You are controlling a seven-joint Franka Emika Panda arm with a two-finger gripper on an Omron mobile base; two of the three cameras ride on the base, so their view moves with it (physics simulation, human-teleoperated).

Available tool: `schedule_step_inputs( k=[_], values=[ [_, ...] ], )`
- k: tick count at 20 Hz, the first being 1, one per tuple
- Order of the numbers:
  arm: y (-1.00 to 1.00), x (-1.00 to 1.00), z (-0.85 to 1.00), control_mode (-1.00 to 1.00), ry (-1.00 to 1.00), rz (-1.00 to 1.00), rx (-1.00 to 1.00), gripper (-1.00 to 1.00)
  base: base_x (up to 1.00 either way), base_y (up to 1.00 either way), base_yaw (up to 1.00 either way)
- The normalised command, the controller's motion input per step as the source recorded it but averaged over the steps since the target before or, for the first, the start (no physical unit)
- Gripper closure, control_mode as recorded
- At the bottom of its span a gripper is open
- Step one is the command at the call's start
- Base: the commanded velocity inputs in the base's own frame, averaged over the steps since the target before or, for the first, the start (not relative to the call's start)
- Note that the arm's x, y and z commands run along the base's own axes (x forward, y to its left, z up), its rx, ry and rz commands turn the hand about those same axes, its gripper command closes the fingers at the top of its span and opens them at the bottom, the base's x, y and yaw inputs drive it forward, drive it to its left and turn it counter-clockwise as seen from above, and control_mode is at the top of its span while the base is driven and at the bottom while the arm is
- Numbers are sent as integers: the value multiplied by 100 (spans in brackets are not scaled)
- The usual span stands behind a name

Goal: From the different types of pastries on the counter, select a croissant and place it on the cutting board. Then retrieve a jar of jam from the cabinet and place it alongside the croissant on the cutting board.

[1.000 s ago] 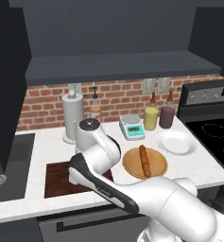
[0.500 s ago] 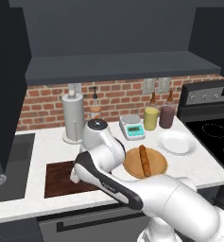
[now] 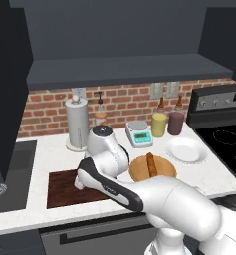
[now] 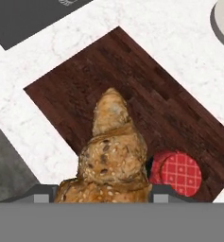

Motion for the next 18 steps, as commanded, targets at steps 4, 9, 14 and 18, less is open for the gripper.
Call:
schedule_step_inputs(
  k=[4, 9, 14, 18],
  values=[
    [22, 7, -3, -100, 5, 0, 0, 100, 0, 0, 0],
    [59, 0, 0, -100, 18, 0, 0, 100, 0, 0, 0],
    [12, 25, -11, -100, 1, -1, -3, 100, 0, 0, 0],
    [0, 50, -20, -100, 0, -1, -8, 100, 0, 0, 0]
  ],
)
